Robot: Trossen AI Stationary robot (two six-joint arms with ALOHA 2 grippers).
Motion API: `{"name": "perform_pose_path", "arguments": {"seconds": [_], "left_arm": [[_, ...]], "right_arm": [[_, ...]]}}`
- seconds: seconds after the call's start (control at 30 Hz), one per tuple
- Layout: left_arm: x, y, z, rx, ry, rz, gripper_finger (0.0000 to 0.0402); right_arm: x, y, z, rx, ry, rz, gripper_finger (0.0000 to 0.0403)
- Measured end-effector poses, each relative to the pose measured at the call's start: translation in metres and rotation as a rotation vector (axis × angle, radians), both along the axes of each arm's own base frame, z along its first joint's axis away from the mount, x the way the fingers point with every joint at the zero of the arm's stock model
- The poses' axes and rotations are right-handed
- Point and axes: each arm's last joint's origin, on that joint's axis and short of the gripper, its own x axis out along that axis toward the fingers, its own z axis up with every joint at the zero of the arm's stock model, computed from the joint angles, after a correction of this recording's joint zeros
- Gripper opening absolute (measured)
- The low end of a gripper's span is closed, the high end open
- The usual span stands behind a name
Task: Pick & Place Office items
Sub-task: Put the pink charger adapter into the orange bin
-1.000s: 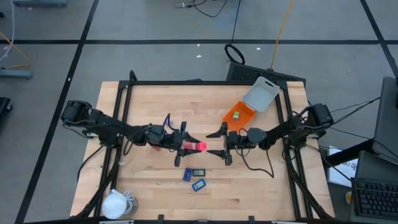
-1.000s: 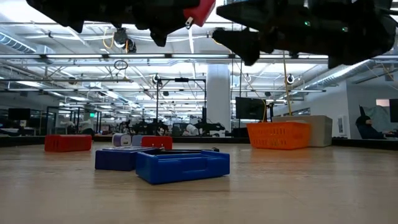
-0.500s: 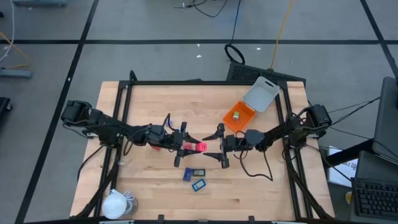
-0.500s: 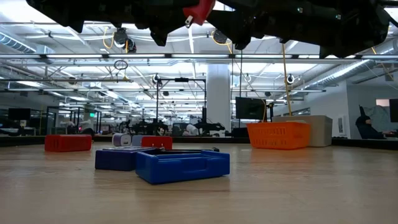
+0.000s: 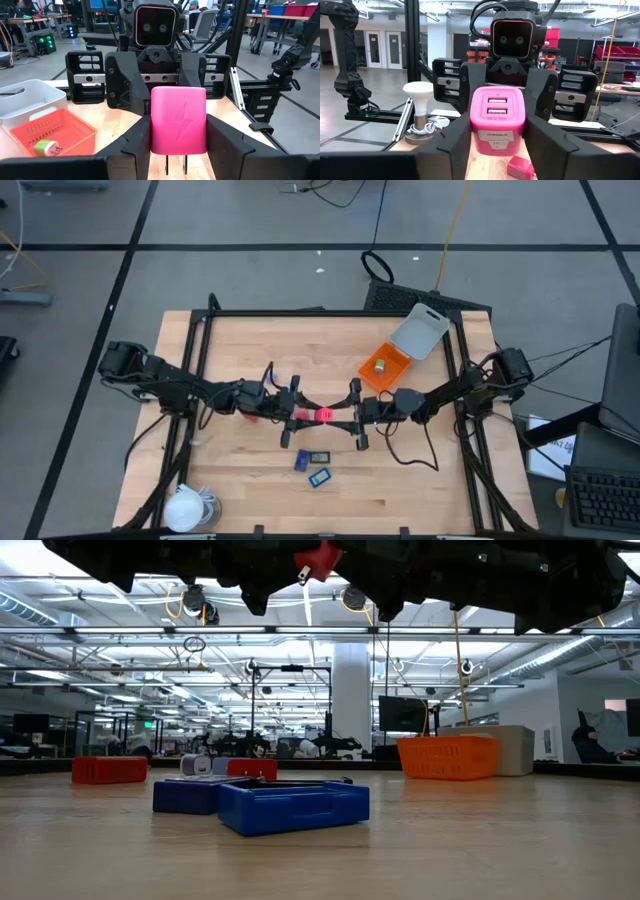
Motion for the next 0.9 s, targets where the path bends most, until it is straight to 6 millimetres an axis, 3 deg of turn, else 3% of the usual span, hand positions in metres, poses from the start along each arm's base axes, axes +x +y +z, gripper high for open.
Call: {"name": "perform_pose_path", "arguments": {"seconds": [0.2, 0.5, 0.9], "left_arm": [[0.000, 0.000, 0.000, -0.009, 0.005, 0.001, 0.0157], [-0.003, 0.000, 0.003, -0.035, 0.021, 0.002, 0.0247], [-0.057, 0.012, 0.029, 0.026, 0.258, 0.039, 0.0288]], "right_arm": [[0.000, 0.000, -0.001, -0.001, 0.006, -0.001, 0.0140], [0.000, -0.001, -0.001, 0.001, 0.012, -0.002, 0.0140], [0.000, 0.000, -0.002, -0.001, 0.019, 0.001, 0.0143]]}}
